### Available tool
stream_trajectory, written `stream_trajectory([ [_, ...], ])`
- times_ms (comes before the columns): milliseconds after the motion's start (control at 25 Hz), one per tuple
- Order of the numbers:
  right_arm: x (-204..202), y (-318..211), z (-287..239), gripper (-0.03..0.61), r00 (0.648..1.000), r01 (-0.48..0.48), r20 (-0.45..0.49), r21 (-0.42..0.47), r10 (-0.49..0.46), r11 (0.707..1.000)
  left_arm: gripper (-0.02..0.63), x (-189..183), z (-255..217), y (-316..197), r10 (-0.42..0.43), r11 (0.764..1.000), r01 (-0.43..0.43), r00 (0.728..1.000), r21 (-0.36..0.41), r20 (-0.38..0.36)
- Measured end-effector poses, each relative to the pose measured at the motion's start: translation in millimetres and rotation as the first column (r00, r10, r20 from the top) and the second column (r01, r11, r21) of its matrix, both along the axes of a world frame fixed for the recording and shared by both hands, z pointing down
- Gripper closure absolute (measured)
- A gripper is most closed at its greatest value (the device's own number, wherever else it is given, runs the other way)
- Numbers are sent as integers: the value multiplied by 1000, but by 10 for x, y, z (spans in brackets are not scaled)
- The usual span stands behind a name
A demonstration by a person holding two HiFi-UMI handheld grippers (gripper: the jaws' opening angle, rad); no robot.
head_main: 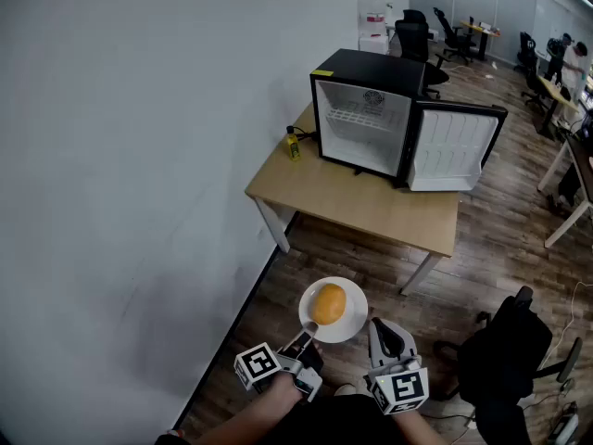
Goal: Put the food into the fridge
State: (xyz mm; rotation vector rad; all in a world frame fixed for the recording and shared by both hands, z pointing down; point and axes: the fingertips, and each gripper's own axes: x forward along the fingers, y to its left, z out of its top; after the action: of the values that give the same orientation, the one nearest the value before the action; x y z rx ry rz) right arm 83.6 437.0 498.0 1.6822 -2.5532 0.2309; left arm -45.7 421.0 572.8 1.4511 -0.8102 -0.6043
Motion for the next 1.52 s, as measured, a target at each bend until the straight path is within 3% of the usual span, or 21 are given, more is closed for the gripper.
stream_trajectory([
  [120, 38, 32, -118, 518, 1000, 2, 18, 24, -2, 1000, 595, -21, 76, 76, -15, 1000, 16, 1000, -27, 27],
  [280, 167, 63, -95, 518, 995, -15, 95, 18, 13, 1000, 595, -23, 26, 109, -43, 999, 43, 999, -2, -10],
  [480, 190, 25, 87, 518, 996, -16, 83, -17, 18, 1000, 595, -153, 129, 53, -67, 997, 68, 998, -20, 13],
  [680, 109, -183, 159, 518, 997, -3, 77, -27, 5, 1000, 595, -192, 117, -182, -38, 999, 37, 997, 20, 67],
  [840, 7, -503, 160, 518, 997, 17, 70, -17, -16, 1000, 595, -180, 133, -550, -25, 1000, 25, 1000, -4, -2],
  [1000, -50, -981, 175, 518, 999, 11, 46, -24, -10, 1000, 595, -271, 158, -993, -13, 1000, 13, 1000, -20, -3],
  [1520, -473, -2575, 78, 518, 999, 26, 21, -69, -25, 997, 595, -665, 122, -2627, 50, 999, -50, 994, -9, 98],
])
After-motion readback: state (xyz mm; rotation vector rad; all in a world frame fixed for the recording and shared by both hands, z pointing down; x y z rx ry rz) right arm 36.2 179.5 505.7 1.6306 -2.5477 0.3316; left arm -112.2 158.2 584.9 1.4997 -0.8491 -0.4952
